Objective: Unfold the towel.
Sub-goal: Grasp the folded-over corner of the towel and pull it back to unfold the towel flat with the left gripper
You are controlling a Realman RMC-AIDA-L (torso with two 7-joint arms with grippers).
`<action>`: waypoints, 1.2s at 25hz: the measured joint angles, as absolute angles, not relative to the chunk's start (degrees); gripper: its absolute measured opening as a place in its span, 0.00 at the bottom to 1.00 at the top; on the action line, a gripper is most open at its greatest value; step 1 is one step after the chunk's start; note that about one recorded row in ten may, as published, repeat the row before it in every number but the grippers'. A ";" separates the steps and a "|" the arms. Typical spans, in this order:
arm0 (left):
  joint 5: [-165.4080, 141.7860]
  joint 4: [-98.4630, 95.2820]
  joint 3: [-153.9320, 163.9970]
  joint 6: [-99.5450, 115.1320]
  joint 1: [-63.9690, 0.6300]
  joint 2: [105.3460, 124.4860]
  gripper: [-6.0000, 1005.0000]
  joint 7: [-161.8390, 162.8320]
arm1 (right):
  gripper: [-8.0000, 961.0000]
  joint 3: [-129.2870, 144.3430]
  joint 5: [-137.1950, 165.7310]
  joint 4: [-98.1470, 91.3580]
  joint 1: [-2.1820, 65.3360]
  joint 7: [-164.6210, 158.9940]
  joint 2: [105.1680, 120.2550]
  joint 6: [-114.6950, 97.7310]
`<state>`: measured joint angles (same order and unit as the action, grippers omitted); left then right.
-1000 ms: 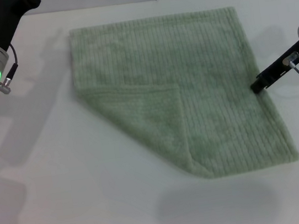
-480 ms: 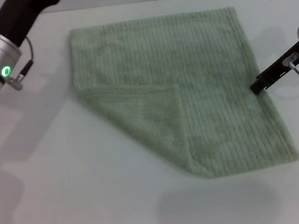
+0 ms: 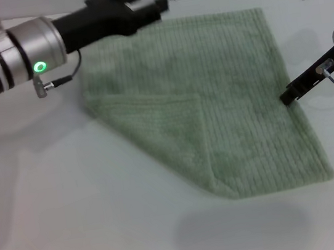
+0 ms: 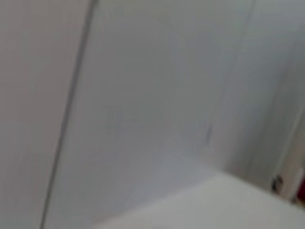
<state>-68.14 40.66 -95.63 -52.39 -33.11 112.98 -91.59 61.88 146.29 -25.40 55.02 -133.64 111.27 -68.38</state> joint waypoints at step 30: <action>-110.56 42.61 -94.46 -52.37 -43.22 118.60 0.74 -66.99 | 0.01 62.17 146.51 -25.49 55.43 -133.59 111.27 -68.39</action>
<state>-110.56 42.61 -94.46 -52.37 -43.22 118.60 -66.99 62.18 146.51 -25.49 55.43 -133.59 111.27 -68.39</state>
